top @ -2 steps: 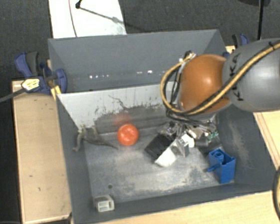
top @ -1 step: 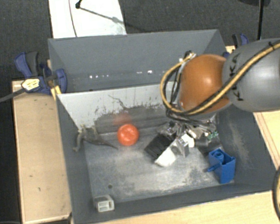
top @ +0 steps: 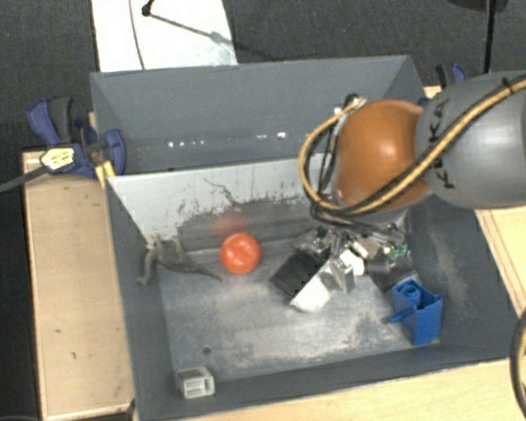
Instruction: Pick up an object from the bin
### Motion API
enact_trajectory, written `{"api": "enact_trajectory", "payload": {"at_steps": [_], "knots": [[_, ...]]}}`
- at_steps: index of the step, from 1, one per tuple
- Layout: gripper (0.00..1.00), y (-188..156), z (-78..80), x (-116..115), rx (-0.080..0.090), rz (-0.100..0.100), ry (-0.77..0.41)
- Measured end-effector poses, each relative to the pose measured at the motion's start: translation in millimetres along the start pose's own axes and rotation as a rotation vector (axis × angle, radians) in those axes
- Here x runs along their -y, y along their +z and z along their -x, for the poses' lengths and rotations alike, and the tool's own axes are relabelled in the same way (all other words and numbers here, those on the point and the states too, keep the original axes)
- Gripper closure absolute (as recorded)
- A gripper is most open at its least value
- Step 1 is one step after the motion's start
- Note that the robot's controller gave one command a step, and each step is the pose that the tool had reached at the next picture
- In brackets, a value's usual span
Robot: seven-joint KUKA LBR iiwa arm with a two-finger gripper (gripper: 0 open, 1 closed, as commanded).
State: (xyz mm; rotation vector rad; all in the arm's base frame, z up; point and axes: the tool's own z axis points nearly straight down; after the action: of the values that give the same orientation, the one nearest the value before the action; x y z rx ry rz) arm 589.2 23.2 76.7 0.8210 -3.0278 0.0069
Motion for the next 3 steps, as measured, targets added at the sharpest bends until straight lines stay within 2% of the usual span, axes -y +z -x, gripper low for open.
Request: {"api": "enact_trajectory", "payload": {"at_steps": [1, 2, 3], "knots": [[1.0, -5.4, 2.5, 0.9, 0.003, 0.0, -0.097], [1.0, -5.4, 2.1, -0.5, 0.0, -0.003, -0.039], [1.0, -52.6, 2.3, -2.8, 0.001, 0.002, 0.021]]}}
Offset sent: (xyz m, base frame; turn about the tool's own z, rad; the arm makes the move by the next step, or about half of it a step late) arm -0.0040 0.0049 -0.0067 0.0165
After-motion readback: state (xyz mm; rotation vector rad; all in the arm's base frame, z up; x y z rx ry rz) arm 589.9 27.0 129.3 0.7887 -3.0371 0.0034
